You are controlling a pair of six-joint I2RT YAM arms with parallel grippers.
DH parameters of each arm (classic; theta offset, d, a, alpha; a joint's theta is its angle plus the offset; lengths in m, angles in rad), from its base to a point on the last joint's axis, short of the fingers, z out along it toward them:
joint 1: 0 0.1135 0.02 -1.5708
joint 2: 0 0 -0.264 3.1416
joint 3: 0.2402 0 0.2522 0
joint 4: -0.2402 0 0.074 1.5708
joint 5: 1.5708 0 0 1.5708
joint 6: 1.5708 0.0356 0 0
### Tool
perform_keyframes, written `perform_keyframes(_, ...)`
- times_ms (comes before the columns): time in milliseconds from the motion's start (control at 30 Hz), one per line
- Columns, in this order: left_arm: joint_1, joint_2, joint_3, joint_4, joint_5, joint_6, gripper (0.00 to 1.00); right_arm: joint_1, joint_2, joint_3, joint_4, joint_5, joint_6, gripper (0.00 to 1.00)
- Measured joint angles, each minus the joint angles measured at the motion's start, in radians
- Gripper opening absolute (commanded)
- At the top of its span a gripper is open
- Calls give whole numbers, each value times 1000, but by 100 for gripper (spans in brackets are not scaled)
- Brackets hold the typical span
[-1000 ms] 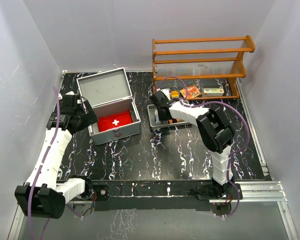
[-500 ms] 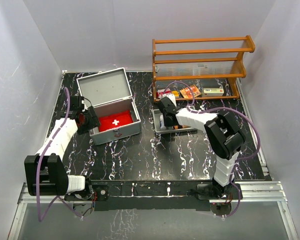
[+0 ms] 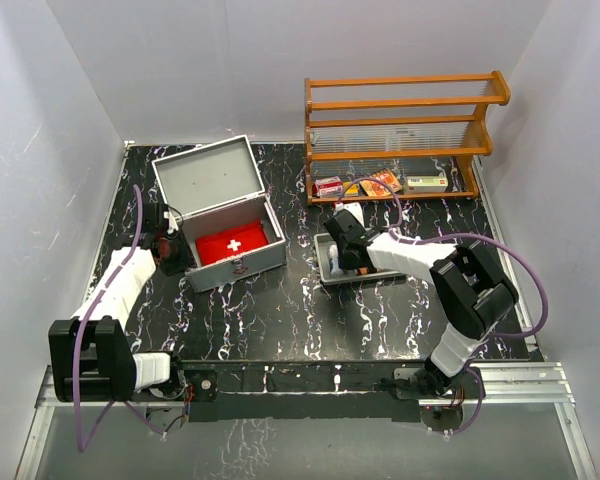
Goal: Organize the medicine kit
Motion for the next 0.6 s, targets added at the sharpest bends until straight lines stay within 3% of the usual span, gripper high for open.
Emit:
perform_keyframes(200, -55, -72, -55, -6, -1, -39, 24, 7, -54, -64, 13, 1, 19, 0)
perform_keyframes(600, -290, -228, -154, -30, -77, -230, 22, 7, -181, -117, -26, 8, 45, 0)
